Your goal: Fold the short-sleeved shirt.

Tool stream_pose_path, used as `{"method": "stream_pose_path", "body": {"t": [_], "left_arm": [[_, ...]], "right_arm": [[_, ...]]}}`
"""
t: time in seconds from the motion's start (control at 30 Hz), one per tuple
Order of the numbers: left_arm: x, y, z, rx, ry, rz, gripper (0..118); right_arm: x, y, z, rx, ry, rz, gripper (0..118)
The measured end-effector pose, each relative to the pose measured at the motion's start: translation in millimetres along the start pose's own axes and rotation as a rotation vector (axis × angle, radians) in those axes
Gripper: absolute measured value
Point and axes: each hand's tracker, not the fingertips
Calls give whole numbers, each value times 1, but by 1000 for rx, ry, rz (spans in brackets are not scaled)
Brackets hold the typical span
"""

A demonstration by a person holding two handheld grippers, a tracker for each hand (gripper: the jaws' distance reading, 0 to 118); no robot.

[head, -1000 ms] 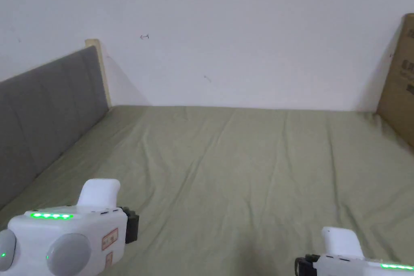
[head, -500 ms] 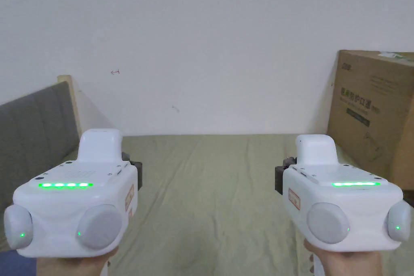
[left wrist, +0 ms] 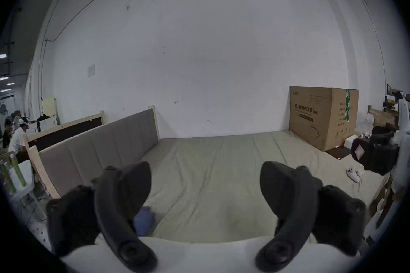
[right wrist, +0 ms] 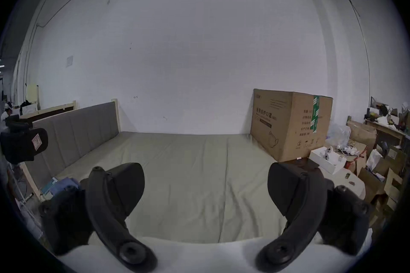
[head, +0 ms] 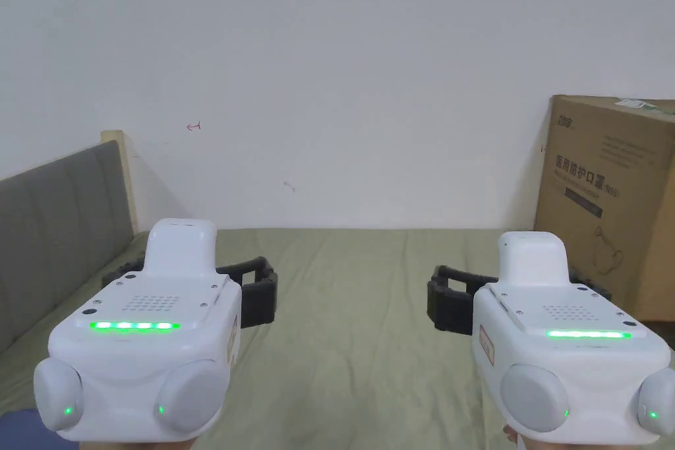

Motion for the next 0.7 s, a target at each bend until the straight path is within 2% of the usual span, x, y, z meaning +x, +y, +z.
{"method": "stream_pose_path", "body": {"t": [0.13, 0.2, 0.33, 0.53, 0.6, 0.7], "left_arm": [[3, 1, 1, 24, 7, -4, 113], [1, -1, -2, 16, 7, -2, 113], [8, -6, 2, 73, 31, -25, 113], [8, -1, -5, 26, 17, 13, 113], [9, 0, -8, -18, 26, 9, 113], [10, -2, -6, 0, -1, -5, 113]], "right_arm": [[0, -1, 0, 23, 5, 25, 113], [1, -1, -1, 22, 2, 25, 113], [5, -1, -1, 33, -1, 2, 113], [8, -2, -4, 24, -6, -6, 113], [12, -4, -4, 36, 22, -43, 113], [15, -3, -6, 27, 16, -57, 113]]}}
